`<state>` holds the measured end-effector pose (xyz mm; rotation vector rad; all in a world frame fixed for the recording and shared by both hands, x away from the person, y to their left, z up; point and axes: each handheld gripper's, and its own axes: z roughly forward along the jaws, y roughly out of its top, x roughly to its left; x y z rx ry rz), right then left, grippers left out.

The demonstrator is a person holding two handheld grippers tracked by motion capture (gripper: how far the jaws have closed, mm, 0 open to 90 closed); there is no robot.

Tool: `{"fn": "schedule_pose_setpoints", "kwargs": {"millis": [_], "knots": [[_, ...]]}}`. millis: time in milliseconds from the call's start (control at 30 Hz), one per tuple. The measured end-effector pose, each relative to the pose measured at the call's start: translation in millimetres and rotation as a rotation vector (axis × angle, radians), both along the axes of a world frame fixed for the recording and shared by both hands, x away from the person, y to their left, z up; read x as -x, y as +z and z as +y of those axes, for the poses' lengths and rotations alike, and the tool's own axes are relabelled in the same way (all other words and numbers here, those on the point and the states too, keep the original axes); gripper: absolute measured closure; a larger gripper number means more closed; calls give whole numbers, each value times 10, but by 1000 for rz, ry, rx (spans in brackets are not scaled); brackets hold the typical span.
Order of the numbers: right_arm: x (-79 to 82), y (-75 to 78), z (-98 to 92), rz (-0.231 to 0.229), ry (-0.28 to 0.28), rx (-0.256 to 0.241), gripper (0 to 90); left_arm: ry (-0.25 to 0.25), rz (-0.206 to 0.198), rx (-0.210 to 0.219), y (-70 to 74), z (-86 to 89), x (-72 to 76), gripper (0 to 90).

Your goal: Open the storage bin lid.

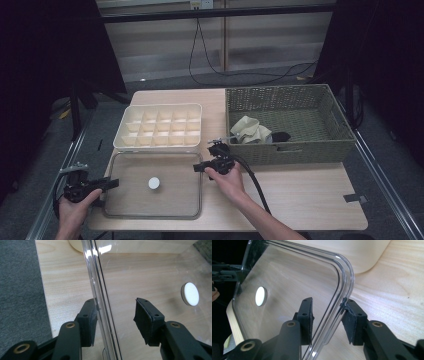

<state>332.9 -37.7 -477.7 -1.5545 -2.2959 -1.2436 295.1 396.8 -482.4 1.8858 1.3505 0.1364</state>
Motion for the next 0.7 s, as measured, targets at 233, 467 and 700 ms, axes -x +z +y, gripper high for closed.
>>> {"fn": "schedule_pose_setpoints", "kwargs": {"millis": [233,467,700], "knots": [[-15,-64,15,18,-12,8,596,12,9,13,-60,-2,-28,521],[-43,-125,43,36,-18,20,579,22,11,5,-57,-4,-48,520],[-62,-179,56,43,-25,26,559,29,12,5,-94,-15,-71,517]]}}
